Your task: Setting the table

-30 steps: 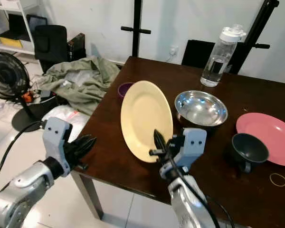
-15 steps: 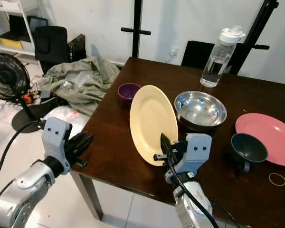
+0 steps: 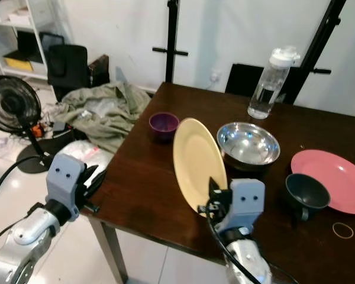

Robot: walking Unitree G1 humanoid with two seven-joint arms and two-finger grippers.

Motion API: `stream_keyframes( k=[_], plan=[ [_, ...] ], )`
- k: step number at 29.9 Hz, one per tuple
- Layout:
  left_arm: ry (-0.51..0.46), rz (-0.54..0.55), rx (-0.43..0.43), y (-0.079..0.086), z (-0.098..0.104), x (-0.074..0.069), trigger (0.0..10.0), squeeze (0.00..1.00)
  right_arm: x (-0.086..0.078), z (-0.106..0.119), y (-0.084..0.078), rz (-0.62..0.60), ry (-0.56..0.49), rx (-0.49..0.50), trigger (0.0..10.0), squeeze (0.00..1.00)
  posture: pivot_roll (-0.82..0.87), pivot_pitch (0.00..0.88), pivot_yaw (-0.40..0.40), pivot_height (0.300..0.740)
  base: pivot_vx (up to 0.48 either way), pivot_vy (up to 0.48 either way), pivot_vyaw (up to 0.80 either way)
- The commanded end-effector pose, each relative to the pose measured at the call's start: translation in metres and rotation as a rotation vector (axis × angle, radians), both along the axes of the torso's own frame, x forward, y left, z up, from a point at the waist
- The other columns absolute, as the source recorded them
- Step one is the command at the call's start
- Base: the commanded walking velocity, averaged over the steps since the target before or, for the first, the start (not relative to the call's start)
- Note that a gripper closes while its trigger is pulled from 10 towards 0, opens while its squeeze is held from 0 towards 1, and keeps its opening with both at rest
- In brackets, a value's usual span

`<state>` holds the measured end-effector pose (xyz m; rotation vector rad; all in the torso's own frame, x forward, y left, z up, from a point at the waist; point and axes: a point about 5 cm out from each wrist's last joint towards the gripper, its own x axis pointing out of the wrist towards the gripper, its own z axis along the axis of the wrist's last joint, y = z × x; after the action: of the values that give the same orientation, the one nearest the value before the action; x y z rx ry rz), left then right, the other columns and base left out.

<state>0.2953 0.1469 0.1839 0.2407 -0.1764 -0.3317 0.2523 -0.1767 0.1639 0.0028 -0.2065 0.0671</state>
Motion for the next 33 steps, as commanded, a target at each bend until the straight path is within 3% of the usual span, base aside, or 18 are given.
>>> stream_keyframes(
  k=[1,10,33],
  plan=[
    [0.009,0.02,0.013,0.003,-0.006,0.001,10.0,0.0,-0.004,-0.011,-0.003,0.012,0.042,-0.019,10.0,0.0,0.06,0.042,0.073,0.74,0.0,0.0,0.0],
    [-0.005,0.037,0.006,-0.001,-0.009,0.007,10.0,0.0,0.006,-0.008,0.001,-0.024,0.017,0.046,10.0,0.0,0.04,0.029,0.075,0.74,0.0,0.0,0.0],
    [-0.022,0.05,-0.025,-0.004,-0.01,0.012,10.0,0.0,0.016,-0.003,0.006,-0.01,-0.004,0.075,10.0,0.0,0.04,0.027,0.063,0.74,0.0,0.0,0.0]
  ],
)
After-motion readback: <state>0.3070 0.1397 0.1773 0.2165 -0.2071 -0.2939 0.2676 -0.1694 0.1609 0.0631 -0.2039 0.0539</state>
